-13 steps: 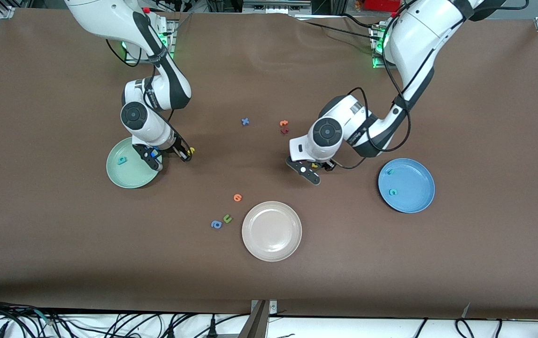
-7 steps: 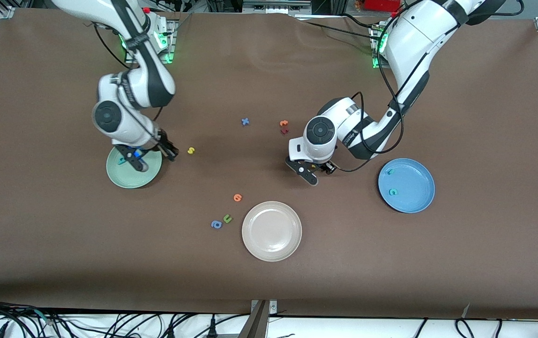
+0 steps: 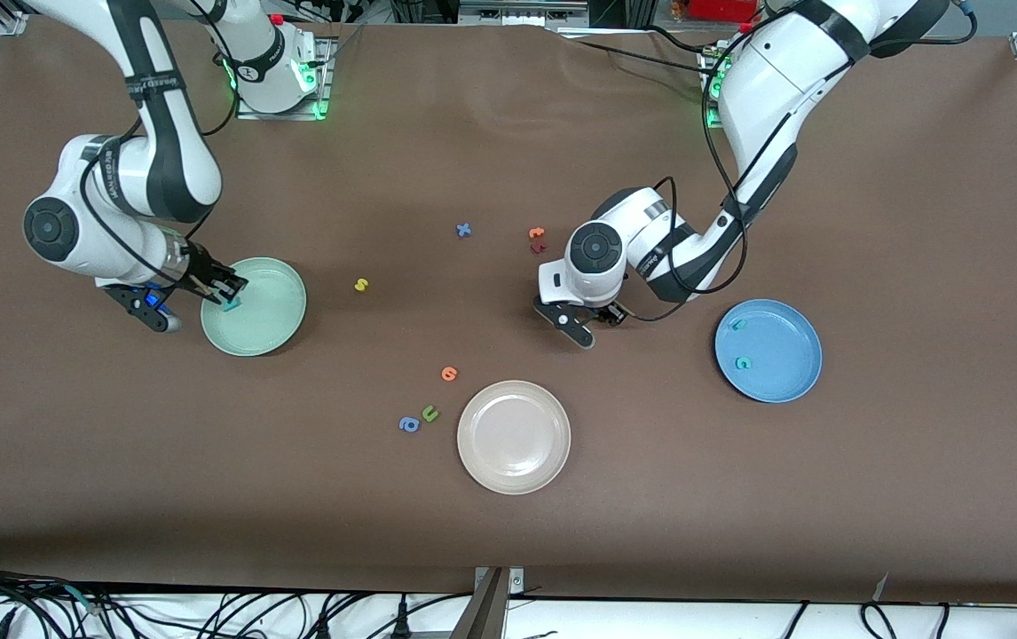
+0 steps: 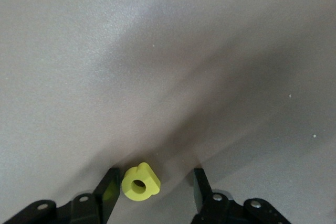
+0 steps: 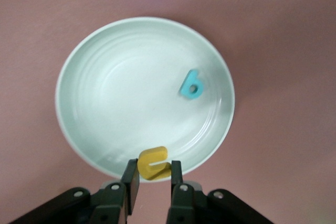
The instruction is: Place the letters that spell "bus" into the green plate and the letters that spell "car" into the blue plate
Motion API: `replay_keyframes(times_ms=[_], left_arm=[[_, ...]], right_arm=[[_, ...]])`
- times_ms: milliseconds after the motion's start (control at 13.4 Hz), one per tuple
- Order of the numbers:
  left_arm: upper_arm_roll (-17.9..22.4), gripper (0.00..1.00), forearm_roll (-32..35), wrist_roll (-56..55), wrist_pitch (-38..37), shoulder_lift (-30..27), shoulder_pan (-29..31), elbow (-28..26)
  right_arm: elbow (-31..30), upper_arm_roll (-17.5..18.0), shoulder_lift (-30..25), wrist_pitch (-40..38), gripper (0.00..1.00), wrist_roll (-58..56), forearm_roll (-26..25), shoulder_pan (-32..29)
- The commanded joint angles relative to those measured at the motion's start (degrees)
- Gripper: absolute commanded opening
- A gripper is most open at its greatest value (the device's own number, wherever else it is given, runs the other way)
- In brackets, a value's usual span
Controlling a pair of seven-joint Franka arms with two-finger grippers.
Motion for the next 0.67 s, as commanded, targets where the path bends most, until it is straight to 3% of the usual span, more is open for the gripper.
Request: replay_keyframes(times_ms=[0, 75, 149, 224, 299, 597], left_arm=[[0.4, 0.25, 3.2, -1.4, 0.4, 0.9, -0.4, 0.7], [0.4, 0.13, 3.3, -1.2, 0.3, 1.0, -0.2, 0.7], [0.4, 0.07, 3.3, -1.1, -0.1, 0.8, -0.2, 0.7], [0.4, 0.06, 3.3, -1.1, -0.3, 0.5, -0.1, 0.8], [0.3, 0.08, 3.3, -1.2, -0.5, 0.1, 0.0, 0.9], [-0.3, 0.11, 2.3, 1.6, -10.4, -6.3, 3.5, 1.6]], right_arm=[[-1.1, 0.2, 4.7, 6.3, 0.09, -3.1, 0.1, 0.5], [-1.4, 0.2, 5.6, 7.8, 0.11, -3.4, 0.1, 0.5], [-1.4, 0.2, 6.0, 8.1, 0.24, -3.4, 0.1, 0.5], [-1.3, 0.1, 6.1, 8.1, 0.71, -3.4, 0.1, 0.5], [-1.2, 0.1, 6.0, 7.8, 0.98, -3.3, 0.2, 0.5], [-0.9, 0.0, 5.5, 7.6, 0.99, -2.7, 0.2, 0.5]])
